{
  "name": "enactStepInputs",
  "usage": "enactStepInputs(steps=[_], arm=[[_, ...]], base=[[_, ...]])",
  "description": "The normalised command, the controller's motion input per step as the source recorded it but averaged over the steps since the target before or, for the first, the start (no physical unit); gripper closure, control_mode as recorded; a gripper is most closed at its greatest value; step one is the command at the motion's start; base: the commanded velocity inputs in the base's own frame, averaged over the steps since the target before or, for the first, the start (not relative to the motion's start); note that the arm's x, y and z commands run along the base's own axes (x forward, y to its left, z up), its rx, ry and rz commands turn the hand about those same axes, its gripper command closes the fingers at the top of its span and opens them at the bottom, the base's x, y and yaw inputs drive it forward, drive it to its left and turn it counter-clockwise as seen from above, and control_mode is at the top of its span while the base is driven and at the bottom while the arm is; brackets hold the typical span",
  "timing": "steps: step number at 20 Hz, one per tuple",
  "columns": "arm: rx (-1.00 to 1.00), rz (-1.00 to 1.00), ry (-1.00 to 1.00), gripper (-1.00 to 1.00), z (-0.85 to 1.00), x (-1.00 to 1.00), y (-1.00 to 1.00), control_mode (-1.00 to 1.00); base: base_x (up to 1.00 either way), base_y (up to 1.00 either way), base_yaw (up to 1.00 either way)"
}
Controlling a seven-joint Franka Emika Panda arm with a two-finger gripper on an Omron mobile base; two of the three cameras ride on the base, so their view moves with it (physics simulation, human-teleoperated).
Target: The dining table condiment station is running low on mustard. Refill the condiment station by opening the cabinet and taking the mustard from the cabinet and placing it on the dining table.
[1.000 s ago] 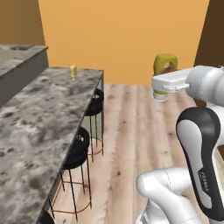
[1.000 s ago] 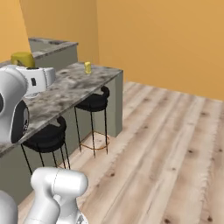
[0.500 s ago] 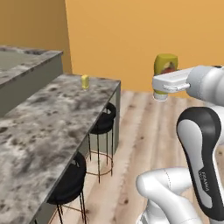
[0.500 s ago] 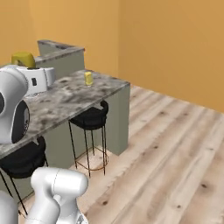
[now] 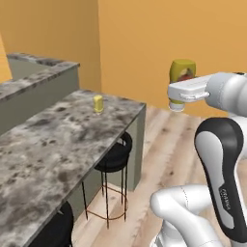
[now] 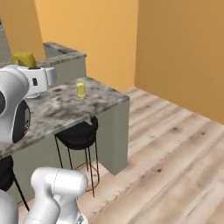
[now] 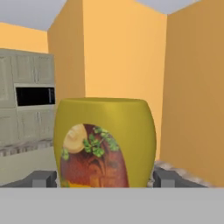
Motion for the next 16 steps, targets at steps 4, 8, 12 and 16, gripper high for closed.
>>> enactStepInputs(steps=[4,8,12,16], arm=[[0.0,0.0,0.0,1.0,0.0,0.0,0.0,1.0],[0.0,0.0,0.0,1.0,0.0,0.0,0.0,1.0],[0.0,0.0,0.0,1.0,0.0,0.0,0.0,1.0],[0.0,0.0,0.0,1.0,0.0,0.0,0.0,1.0]], base=[[0.43,-0.52,0.36],[0.26,-0.43,0.37],[0.05,-0.1,0.44],[0.01,-0.01,0.46]])
